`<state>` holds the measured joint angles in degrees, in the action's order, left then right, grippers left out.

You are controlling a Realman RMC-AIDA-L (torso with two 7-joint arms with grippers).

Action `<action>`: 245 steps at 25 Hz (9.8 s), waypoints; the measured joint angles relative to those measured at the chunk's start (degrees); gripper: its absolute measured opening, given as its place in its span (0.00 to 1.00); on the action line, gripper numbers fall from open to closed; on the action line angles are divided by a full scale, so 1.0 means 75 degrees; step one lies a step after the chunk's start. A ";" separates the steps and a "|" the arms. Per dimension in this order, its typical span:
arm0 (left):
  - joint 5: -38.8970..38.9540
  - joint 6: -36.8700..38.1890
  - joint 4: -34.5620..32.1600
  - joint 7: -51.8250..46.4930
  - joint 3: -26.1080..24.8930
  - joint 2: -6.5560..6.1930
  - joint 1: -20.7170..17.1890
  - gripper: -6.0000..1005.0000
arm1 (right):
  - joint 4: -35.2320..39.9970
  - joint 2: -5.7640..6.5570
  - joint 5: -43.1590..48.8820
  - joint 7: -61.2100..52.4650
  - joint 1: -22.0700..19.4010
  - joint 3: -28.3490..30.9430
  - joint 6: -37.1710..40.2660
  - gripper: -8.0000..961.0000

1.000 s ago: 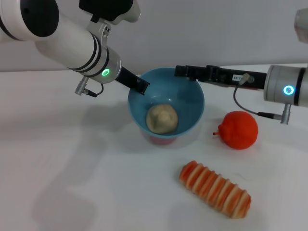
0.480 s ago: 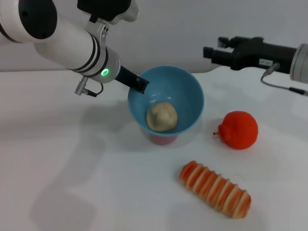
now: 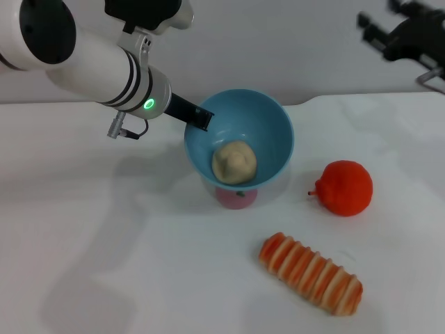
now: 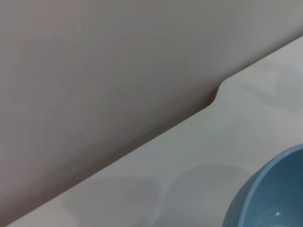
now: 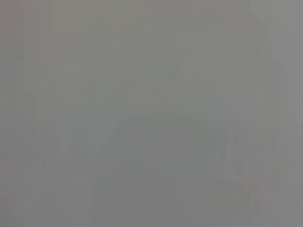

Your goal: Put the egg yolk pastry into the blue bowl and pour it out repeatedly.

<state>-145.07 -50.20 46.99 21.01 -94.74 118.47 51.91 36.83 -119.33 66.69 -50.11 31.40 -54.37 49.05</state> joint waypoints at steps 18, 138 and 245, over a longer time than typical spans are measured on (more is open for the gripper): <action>0.0012 0.0422 0.0688 0.0017 0.0696 0.0001 -0.0032 0.01 | -0.2332 0.0042 -0.3511 0.2263 -0.1421 0.0207 0.1183 0.58; -0.0223 0.0729 0.1926 0.1034 0.0741 -0.0047 -0.0479 0.01 | -0.3234 0.0152 -0.2037 0.0806 -0.1425 0.1378 0.2182 0.59; -0.1200 -0.1337 -0.0049 -0.0375 -0.0634 -0.0023 0.0829 0.01 | -0.1351 0.0856 0.7993 -1.2551 0.0144 0.1875 0.3175 0.68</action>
<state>-154.07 -60.22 46.61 18.20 -99.49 118.30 58.13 26.70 -112.91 126.64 -144.25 32.48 -40.31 72.86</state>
